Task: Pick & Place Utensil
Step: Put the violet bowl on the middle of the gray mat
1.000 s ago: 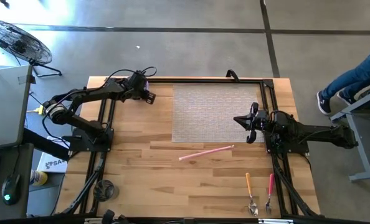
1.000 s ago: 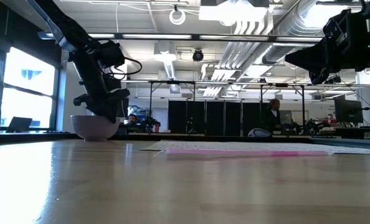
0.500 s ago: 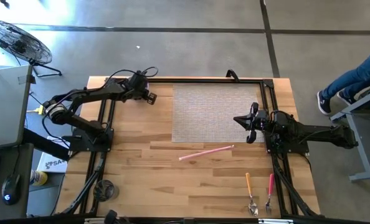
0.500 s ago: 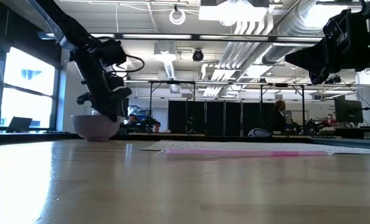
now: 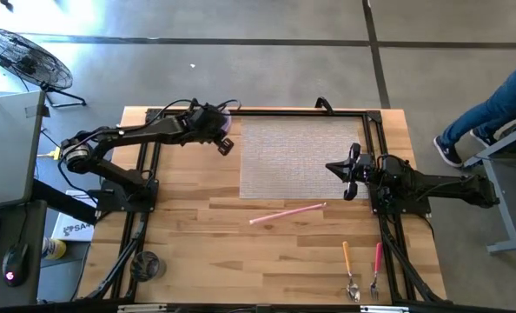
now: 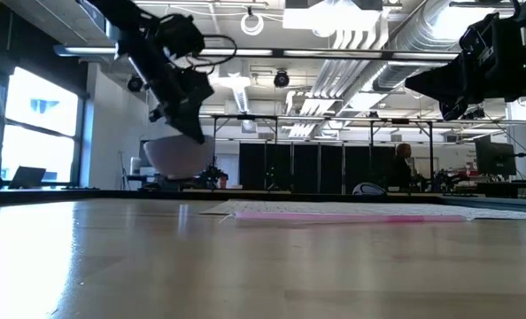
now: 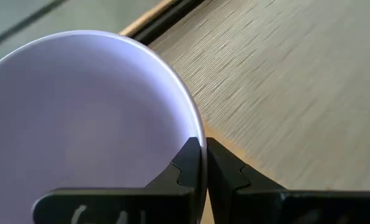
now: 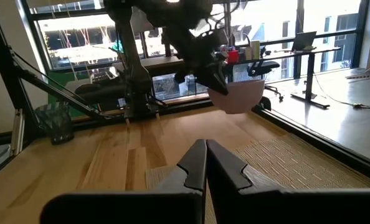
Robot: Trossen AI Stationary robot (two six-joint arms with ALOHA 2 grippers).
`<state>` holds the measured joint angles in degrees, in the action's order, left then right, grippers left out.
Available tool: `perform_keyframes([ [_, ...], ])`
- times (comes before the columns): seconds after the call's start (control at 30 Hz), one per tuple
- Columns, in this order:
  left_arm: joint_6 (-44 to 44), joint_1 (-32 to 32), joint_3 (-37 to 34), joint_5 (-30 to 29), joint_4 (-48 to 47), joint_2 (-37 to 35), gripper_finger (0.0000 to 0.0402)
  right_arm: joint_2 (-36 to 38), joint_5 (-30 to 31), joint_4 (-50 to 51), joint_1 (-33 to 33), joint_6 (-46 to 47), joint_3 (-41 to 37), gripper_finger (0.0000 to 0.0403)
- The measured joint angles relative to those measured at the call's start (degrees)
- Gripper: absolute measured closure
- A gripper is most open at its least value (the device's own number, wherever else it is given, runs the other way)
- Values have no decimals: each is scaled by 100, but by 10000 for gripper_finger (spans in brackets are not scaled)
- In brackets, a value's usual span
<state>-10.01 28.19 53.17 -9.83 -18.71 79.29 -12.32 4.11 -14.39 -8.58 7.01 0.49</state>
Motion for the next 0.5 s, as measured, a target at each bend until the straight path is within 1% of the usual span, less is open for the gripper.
perform_keyframes([
  [0.07,84,-163,249,-2,-117,38,394,1,0,0,-2,1,-2,402],
  [0.27,457,-711,1111,-16,-960,419,394,1,-1,0,-1,1,-2,398],
  [0.5,813,-1129,2062,-32,-1084,1292,394,0,-1,0,0,0,-1,401],
])
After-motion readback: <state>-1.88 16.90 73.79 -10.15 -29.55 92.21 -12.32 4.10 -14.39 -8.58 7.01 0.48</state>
